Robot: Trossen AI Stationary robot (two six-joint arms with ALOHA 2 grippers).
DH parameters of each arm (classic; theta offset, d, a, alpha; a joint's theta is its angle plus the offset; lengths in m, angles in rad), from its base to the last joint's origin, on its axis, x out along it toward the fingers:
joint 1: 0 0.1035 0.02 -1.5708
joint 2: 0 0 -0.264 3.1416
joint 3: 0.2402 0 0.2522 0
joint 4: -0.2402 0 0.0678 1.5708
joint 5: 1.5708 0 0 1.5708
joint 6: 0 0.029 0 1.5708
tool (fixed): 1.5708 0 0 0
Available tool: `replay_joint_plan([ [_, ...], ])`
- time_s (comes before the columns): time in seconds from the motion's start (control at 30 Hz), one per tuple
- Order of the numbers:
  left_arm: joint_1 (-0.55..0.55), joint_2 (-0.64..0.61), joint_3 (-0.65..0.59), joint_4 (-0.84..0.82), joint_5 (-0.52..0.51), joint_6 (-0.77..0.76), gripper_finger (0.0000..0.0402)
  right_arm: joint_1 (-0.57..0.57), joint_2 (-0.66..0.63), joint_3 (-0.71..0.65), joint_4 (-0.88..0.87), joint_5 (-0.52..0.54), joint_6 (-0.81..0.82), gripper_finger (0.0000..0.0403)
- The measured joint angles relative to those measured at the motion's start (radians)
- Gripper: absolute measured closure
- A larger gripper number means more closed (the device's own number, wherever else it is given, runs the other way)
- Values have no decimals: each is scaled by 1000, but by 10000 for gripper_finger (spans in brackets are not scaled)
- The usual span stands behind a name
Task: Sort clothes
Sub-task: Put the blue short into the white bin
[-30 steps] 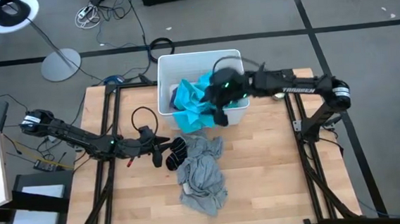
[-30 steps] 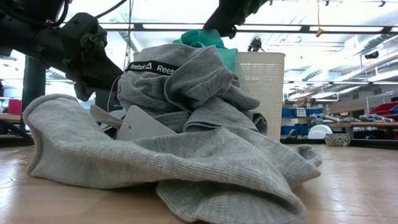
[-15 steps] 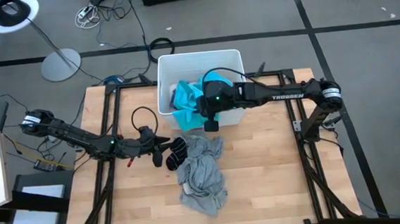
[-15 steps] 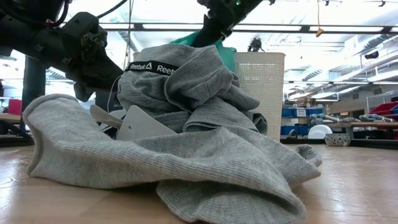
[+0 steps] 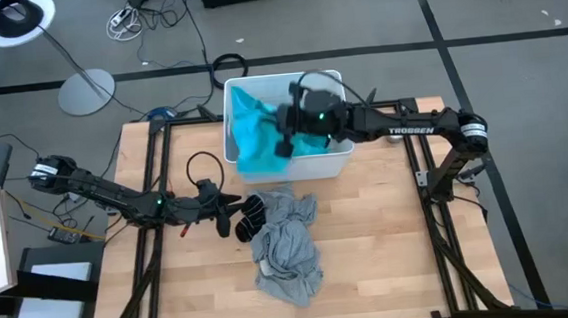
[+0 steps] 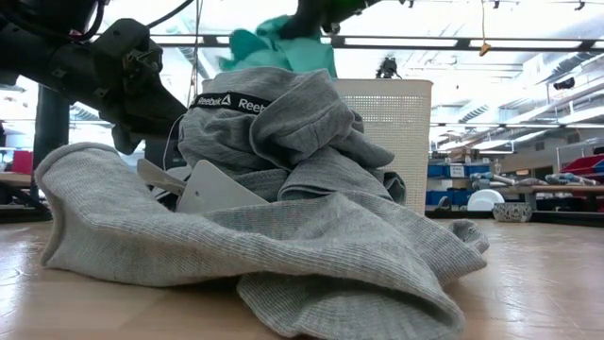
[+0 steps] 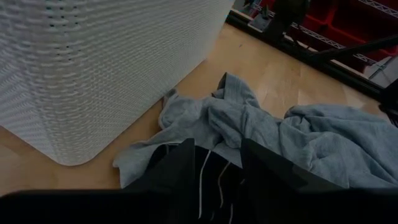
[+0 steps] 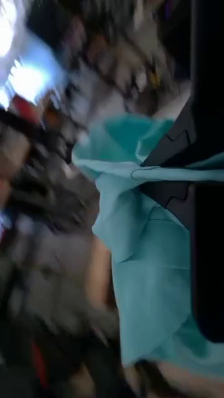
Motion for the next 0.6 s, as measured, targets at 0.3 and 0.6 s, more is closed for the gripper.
replay_joint_plan([
  [0.3, 0, 0, 0, -13, 0, 3, 266, -134, 0, 1, -81, -10, 97, 397],
  [0.6, 0, 0, 0, -25, 0, 4, 266, -211, 107, 0, -422, -220, 341, 368],
])
